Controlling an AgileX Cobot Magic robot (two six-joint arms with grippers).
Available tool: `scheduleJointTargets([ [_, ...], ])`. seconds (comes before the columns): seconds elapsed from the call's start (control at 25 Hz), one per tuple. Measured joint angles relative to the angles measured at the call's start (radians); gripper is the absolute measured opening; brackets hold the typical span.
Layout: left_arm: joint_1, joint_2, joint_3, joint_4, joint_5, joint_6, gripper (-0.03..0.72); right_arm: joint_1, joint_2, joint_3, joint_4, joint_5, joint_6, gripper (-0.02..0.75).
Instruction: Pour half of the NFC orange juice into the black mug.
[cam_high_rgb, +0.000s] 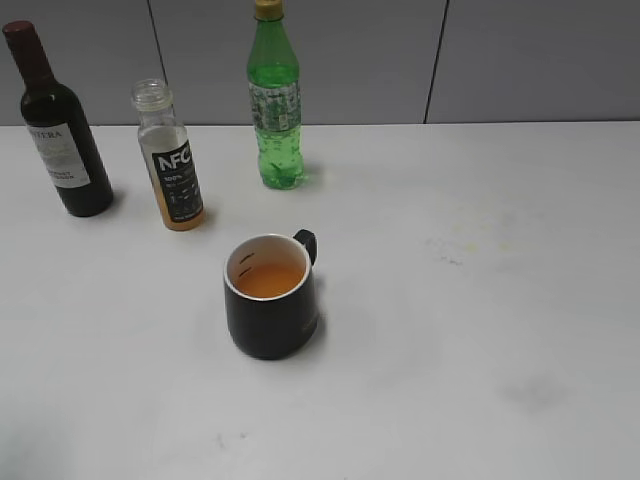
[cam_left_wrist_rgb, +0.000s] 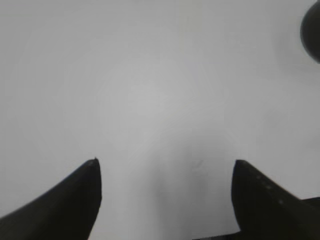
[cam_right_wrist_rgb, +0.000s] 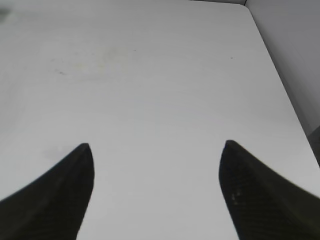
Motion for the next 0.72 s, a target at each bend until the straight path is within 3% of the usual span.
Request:
scheduleJointTargets([
  [0.4, 0.000, -0.564, 0.132, 0.050, 0.035, -0.001, 0.603, 0.000, 0.000, 0.000, 0.000, 0.000, 0.000, 0.592],
  [0.72, 0.000, -0.677, 0.182, 0.056, 0.070, -0.001, 0.593, 0.000, 0.000, 0.000, 0.000, 0.000, 0.000, 0.592],
])
